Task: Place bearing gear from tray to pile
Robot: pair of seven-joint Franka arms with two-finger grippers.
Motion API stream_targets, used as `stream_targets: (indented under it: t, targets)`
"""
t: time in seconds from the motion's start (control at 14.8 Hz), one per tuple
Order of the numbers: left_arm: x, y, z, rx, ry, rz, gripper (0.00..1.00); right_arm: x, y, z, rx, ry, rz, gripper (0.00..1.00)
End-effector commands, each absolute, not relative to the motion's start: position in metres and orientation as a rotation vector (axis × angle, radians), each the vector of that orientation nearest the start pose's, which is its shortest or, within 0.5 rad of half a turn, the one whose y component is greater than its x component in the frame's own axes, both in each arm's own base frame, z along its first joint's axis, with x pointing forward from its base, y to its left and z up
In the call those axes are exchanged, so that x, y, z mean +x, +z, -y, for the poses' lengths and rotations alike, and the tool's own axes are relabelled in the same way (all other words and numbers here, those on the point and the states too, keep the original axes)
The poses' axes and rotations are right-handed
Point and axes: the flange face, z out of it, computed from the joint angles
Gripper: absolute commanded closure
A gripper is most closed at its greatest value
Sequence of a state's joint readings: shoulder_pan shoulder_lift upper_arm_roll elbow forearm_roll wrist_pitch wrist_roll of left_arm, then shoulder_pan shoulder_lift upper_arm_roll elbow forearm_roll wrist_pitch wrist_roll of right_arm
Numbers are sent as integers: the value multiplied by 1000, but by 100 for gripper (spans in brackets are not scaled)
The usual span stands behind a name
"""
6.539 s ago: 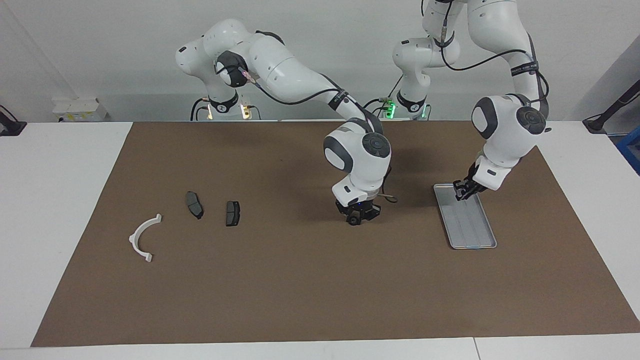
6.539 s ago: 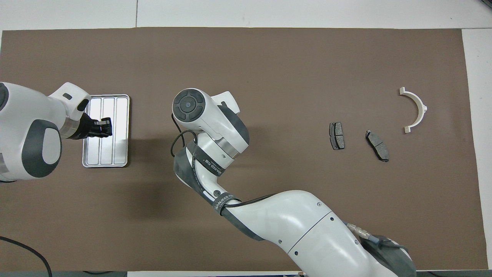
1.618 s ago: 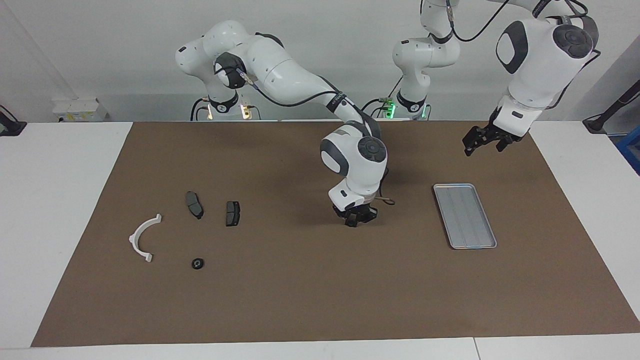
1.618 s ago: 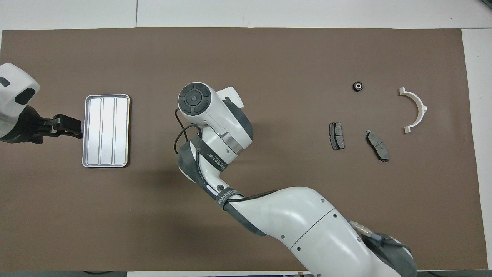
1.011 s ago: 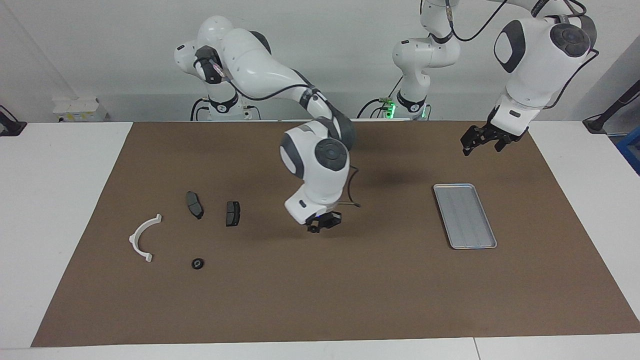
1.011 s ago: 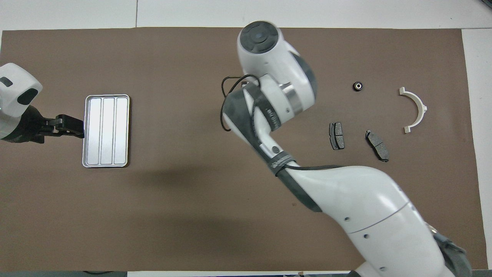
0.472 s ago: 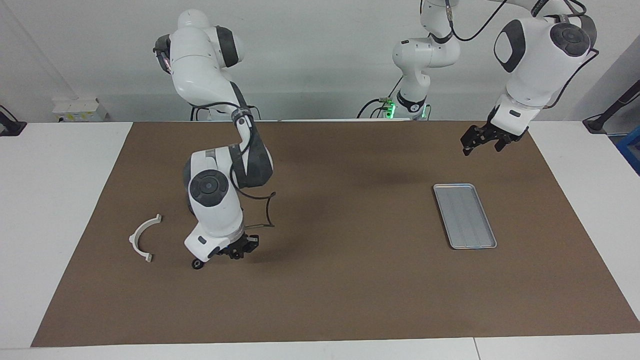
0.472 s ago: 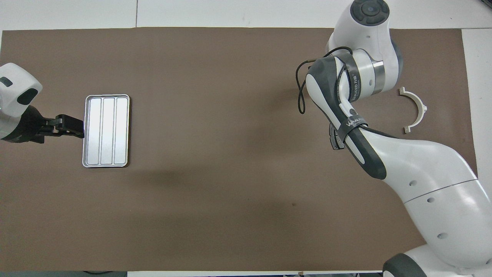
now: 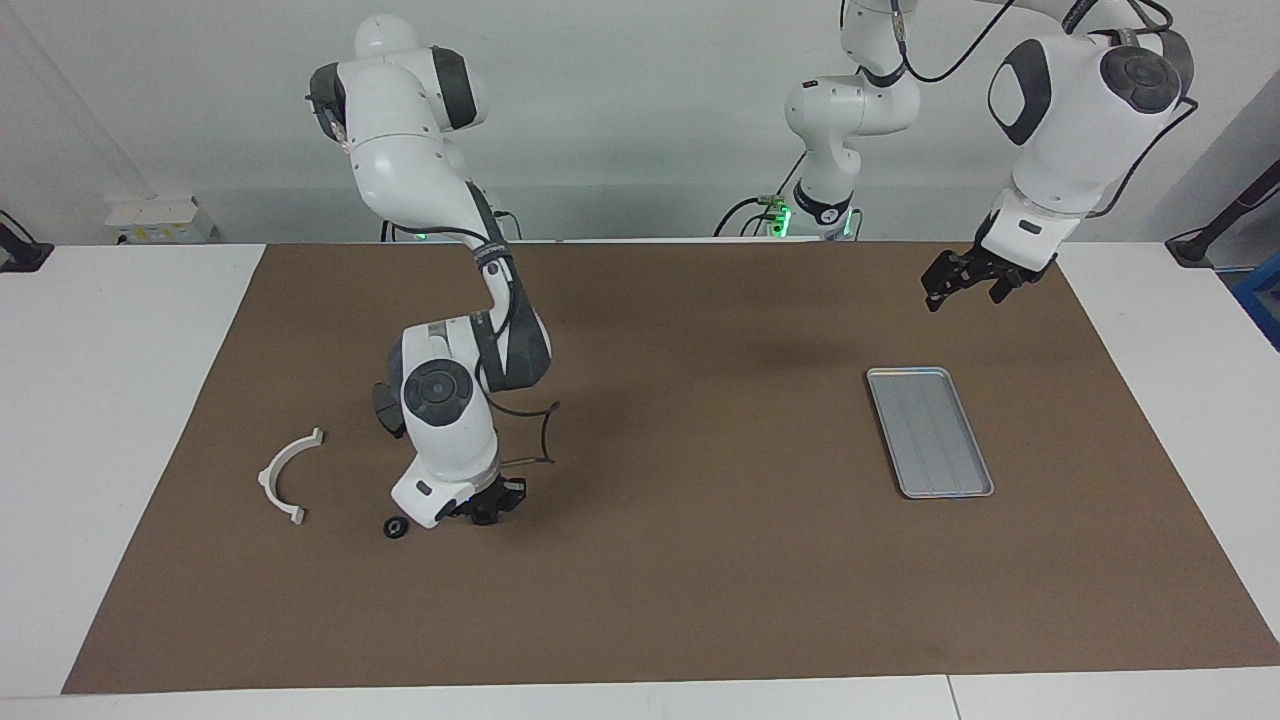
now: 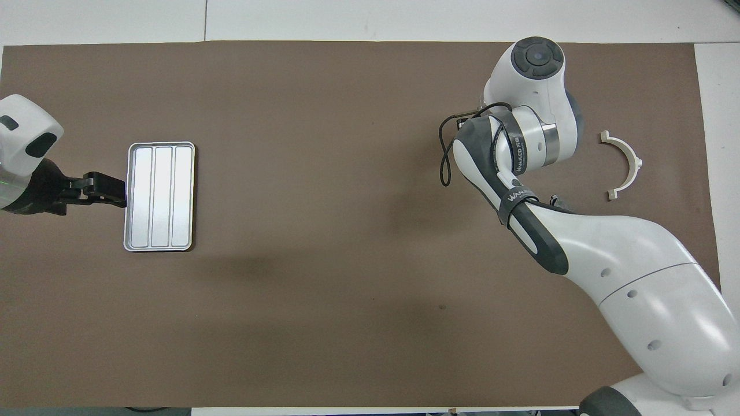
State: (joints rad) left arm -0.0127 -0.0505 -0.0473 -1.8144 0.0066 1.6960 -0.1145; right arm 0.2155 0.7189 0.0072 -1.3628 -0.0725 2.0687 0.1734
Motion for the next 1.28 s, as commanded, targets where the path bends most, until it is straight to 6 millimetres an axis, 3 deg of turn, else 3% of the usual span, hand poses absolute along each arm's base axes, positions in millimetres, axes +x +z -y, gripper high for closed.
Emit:
stream_targets:
  t: [0.0,0.2,0.74,1.08,1.21]
  targets:
    - [532,551,32,-3140,77,79,0,708,297,-157,-3199,-3,140,1]
    - [532,551,32,-3139,77,82,0,709,301,-154,-3201,4,134,0]
    - [532,551,32,-3139,77,82,0,692,383,-146,-3208,56,116,0]
    - [532,552,32,-3140,75,82,0,687,408,-133,-3205,51,101,0]
    - [532,552,32,-3140,75,82,0,681,430,-123,-3203,40,80,0]
